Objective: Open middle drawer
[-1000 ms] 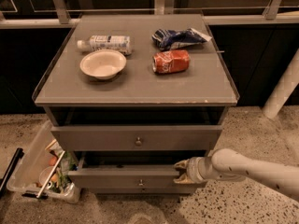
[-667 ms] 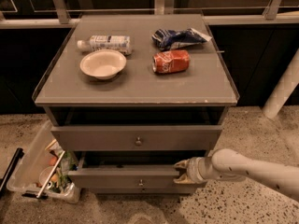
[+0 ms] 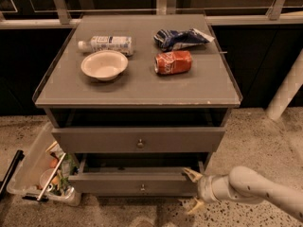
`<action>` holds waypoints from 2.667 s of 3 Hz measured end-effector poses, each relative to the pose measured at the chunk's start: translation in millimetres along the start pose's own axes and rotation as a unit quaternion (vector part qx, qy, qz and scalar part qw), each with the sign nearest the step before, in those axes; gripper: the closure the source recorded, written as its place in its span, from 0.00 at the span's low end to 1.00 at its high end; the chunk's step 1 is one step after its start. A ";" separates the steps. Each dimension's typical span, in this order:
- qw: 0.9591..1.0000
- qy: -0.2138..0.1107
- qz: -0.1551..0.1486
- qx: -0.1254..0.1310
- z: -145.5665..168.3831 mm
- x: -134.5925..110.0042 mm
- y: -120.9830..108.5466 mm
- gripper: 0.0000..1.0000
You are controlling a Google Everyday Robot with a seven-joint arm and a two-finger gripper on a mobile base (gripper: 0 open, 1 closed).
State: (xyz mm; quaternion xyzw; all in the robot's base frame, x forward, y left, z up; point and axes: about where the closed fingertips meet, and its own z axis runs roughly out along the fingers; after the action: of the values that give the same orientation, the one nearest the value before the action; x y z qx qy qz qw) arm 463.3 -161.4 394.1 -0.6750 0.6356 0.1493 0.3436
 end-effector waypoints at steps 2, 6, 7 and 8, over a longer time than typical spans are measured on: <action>0.999 -0.029 -0.013 -0.004 -46.3 -7.2 66.8 0.61; 0.999 -0.032 -0.021 -0.005 -68.7 -9.9 93.2 0.35; 0.999 -0.032 -0.021 -0.005 -68.6 -9.9 93.2 0.11; 0.999 -0.032 -0.021 -0.005 -68.6 -9.9 93.2 0.00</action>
Offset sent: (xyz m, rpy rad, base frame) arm -0.1166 -0.0356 0.0372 0.0530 -0.0343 0.0606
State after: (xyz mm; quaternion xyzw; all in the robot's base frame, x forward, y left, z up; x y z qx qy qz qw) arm 356.1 -194.6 424.2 -0.6847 0.6095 0.1664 0.3634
